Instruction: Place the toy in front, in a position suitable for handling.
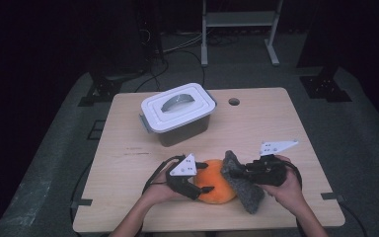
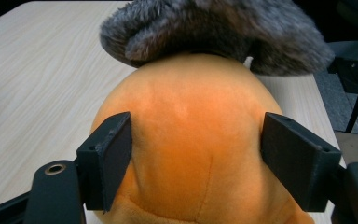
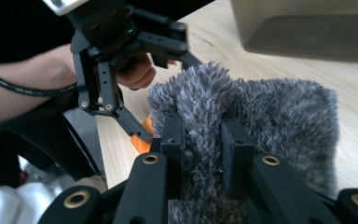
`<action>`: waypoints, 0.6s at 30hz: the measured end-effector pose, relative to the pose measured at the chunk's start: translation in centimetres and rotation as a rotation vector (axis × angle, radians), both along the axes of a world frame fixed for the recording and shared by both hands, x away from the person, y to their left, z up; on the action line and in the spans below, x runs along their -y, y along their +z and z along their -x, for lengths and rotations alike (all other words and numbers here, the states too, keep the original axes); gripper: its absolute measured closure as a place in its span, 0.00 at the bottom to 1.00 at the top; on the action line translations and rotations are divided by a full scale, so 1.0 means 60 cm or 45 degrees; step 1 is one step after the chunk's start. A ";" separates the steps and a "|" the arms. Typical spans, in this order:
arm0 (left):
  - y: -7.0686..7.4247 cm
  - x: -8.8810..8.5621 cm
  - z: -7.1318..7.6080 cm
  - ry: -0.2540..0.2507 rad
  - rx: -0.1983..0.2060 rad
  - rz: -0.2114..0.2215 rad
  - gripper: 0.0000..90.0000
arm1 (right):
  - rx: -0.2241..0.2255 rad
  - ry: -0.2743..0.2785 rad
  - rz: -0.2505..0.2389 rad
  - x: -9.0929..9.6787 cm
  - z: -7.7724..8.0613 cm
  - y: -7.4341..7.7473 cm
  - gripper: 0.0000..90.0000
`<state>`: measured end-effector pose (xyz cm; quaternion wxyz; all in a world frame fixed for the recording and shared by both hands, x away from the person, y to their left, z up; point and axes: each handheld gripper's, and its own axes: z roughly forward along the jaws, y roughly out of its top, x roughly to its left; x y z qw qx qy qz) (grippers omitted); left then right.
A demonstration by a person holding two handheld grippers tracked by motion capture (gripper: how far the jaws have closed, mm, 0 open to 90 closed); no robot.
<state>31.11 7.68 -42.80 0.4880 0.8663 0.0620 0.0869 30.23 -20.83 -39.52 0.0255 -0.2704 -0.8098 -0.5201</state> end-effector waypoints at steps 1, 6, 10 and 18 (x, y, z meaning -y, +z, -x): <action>0.000 0.000 0.000 0.001 0.000 0.001 0.27 | 0.012 0.007 0.021 -0.007 0.001 -0.001 0.82; 0.010 -0.003 0.000 -0.025 0.000 -0.004 0.21 | 0.014 0.007 0.073 -0.014 -0.001 -0.025 0.81; 0.022 -0.011 0.002 -0.041 -0.012 0.027 0.20 | 0.044 -0.030 0.101 -0.001 0.000 -0.026 0.80; 0.024 -0.025 -0.003 -0.044 -0.012 0.007 0.53 | 0.035 -0.073 0.126 0.015 -0.003 -0.028 0.80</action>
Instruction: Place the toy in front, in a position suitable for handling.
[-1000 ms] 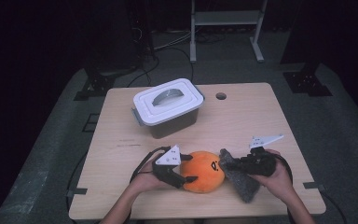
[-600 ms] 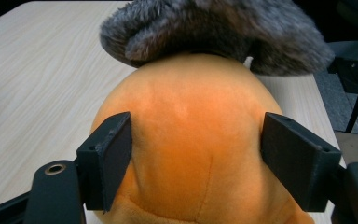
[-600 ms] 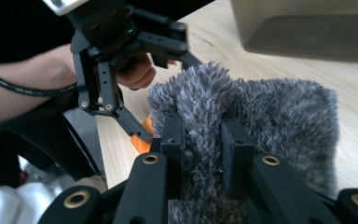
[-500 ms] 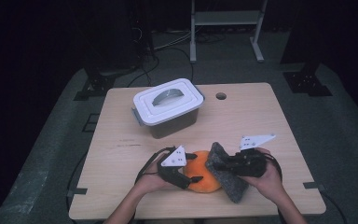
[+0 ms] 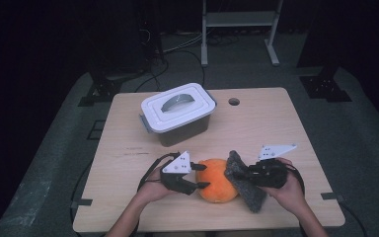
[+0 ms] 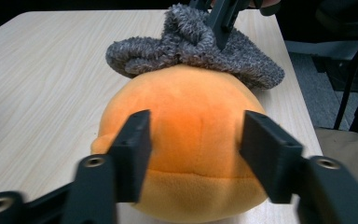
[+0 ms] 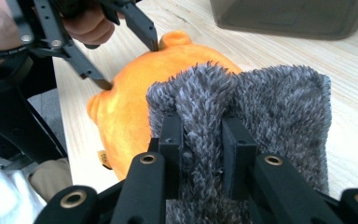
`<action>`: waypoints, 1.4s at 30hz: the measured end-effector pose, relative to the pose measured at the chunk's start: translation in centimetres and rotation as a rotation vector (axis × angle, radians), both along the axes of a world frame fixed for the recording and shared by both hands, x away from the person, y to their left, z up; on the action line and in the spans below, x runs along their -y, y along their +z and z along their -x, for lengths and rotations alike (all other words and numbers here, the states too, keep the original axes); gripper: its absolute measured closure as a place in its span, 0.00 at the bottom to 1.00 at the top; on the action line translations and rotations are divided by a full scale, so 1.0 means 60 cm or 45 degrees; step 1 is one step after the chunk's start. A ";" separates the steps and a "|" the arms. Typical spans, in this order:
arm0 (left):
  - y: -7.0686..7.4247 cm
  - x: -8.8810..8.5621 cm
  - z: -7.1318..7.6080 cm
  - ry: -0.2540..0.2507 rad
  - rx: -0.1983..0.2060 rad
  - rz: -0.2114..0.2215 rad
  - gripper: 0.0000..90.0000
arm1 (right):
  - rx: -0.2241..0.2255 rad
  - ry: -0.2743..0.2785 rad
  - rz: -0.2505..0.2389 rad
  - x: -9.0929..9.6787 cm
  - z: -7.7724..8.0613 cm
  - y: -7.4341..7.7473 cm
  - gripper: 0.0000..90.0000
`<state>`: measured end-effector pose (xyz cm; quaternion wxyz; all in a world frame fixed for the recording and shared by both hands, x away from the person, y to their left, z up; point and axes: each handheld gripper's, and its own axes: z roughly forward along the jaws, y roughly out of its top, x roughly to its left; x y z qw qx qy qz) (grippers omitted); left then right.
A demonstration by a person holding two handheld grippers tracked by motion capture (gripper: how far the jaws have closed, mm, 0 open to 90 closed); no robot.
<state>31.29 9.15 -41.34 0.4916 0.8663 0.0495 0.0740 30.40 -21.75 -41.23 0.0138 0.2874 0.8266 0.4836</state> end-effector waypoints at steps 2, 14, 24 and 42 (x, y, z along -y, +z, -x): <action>-0.006 0.006 0.000 0.012 0.003 -0.004 0.55 | -0.005 0.004 0.000 -0.003 0.000 0.004 0.81; 0.007 0.010 0.003 0.026 0.000 0.021 0.34 | 0.046 0.048 -0.003 -0.028 0.009 0.011 0.81; 0.000 0.016 0.001 0.025 -0.019 0.029 0.51 | 0.042 -0.013 0.000 -0.005 0.006 0.018 0.82; -0.008 0.017 -0.010 0.108 -0.073 0.095 0.48 | 0.127 0.089 0.091 -0.031 0.035 0.029 0.81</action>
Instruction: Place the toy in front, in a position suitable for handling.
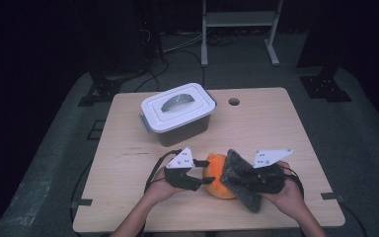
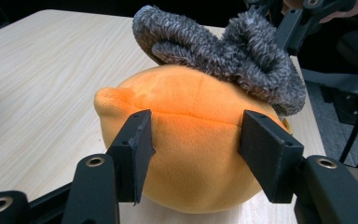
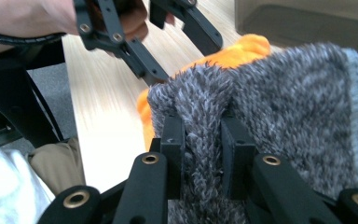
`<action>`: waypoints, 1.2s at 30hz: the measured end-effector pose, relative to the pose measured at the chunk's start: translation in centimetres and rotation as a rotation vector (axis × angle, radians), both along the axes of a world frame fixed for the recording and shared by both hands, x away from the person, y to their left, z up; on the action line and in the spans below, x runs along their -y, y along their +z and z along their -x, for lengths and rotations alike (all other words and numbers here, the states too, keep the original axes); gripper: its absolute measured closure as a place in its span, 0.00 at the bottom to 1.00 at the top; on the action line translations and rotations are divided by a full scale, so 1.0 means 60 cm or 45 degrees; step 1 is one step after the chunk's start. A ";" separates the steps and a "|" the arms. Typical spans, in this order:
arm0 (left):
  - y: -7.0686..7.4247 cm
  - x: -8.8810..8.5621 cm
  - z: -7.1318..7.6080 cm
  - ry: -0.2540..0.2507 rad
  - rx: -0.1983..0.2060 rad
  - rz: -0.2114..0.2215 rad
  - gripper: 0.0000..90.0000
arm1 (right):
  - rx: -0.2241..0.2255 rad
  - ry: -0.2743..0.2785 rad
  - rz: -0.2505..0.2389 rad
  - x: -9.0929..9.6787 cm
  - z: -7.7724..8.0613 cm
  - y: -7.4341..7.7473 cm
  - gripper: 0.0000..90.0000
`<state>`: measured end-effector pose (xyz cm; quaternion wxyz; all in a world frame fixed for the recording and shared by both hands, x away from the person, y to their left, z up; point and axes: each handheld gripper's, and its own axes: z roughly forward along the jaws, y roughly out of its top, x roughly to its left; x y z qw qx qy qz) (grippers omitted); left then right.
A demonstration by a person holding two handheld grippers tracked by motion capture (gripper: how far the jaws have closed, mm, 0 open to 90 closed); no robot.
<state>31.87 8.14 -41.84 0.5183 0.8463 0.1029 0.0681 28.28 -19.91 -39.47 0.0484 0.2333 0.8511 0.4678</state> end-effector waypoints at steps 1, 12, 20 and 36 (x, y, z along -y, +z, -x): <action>0.000 0.000 0.000 0.002 0.001 0.000 0.48 | 0.004 0.007 -0.005 -0.004 0.002 0.003 0.81; -0.003 -0.004 -0.005 0.000 -0.026 0.002 0.46 | 0.009 0.136 0.090 -0.018 0.011 -0.004 0.81; -0.004 -0.004 -0.004 -0.027 -0.030 0.008 0.44 | 0.025 0.006 -0.014 0.001 -0.009 0.010 0.81; -0.001 0.002 0.005 -0.053 0.013 -0.022 0.38 | 0.011 -0.006 -0.083 0.002 -0.015 0.015 0.81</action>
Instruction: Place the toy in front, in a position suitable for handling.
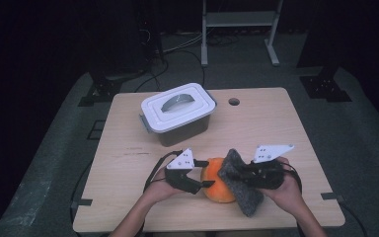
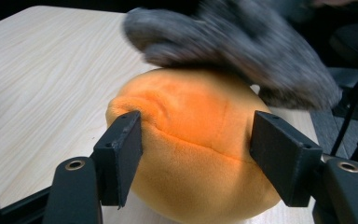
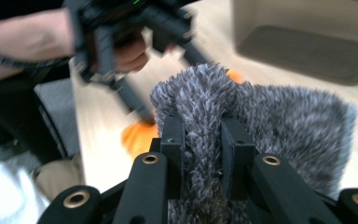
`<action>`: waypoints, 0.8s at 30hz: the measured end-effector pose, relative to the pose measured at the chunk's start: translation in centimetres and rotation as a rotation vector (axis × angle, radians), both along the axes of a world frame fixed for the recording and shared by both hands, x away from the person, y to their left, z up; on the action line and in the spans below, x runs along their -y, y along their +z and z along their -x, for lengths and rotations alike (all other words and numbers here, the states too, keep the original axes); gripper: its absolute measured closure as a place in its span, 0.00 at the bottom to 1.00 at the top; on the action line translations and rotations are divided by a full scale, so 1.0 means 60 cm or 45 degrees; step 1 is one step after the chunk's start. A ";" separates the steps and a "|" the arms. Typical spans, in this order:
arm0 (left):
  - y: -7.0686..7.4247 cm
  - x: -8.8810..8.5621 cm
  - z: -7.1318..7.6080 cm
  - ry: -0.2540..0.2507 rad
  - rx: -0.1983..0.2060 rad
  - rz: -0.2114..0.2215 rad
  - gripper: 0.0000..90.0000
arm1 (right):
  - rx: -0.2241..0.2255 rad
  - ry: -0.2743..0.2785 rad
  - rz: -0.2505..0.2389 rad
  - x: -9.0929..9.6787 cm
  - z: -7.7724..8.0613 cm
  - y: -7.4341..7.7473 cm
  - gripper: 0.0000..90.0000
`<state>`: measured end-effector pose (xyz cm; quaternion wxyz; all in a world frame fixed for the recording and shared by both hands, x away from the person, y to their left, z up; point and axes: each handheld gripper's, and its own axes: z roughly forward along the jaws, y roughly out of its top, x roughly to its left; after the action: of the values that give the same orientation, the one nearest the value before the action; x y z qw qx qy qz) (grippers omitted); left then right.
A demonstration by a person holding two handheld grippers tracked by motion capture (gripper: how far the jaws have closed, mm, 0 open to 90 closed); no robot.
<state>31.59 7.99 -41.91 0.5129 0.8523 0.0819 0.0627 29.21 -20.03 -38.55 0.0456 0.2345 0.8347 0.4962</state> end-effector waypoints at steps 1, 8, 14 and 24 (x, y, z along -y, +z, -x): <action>0.000 0.001 0.001 -0.004 0.007 -0.001 0.38 | -0.007 -0.011 -0.007 0.003 -0.004 0.000 0.81; 0.006 0.008 0.006 0.014 0.015 -0.022 0.33 | -0.078 0.037 0.027 -0.001 -0.003 -0.023 0.81; 0.005 0.015 0.015 -0.018 0.080 -0.056 0.36 | -0.036 0.029 0.011 -0.011 -0.001 -0.005 0.81; 0.015 0.012 0.014 0.036 0.101 -0.053 0.25 | -0.070 0.041 0.004 -0.007 -0.006 -0.021 0.81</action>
<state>30.74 7.25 -41.00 0.4969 0.8584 0.0721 0.1052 29.55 -19.61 -39.83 0.0150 0.2345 0.8400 0.4890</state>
